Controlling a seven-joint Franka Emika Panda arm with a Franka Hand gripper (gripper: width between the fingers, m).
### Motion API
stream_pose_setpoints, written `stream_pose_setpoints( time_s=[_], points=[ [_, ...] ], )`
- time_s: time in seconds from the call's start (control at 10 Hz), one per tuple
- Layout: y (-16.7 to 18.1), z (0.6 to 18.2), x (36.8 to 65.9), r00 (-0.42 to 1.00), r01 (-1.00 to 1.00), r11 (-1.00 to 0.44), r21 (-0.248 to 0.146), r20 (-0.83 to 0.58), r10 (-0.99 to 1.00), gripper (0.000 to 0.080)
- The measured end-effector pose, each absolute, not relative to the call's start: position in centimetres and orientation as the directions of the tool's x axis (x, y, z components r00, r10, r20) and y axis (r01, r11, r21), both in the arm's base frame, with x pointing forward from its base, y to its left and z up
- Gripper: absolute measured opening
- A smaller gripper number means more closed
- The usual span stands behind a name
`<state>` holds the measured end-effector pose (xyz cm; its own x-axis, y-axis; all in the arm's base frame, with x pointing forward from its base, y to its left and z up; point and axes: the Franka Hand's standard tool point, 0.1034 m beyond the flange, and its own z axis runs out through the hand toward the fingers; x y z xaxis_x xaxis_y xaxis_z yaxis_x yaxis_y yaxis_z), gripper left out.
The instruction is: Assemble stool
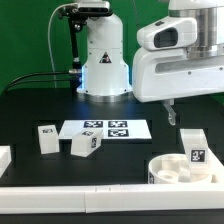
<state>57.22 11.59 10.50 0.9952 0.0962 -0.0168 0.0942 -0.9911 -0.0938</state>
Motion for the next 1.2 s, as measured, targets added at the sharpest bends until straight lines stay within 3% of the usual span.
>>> stream_pose_setpoints(
  time_s=[0.2, 0.3, 0.6, 0.9, 1.2],
  points=[
    [11.5, 10.5, 57.2, 0.975, 0.221, -0.971, -0.094, -0.005, 0.223, 0.0649],
    [11.6, 10.3, 57.2, 0.927, 0.373, -0.925, -0.073, 0.003, 0.374, 0.0649],
    [12.6, 9.8, 57.0, 0.665, 0.746, -0.664, -0.039, 0.013, 0.747, 0.0649],
    [12.3, 9.7, 57.1, 0.521, 0.853, -0.520, -0.031, 0.024, 0.853, 0.0649],
    [11.4, 9.5, 58.6, 0.214, 0.977, -0.214, 0.005, 0.032, 0.976, 0.0649]
  ],
)
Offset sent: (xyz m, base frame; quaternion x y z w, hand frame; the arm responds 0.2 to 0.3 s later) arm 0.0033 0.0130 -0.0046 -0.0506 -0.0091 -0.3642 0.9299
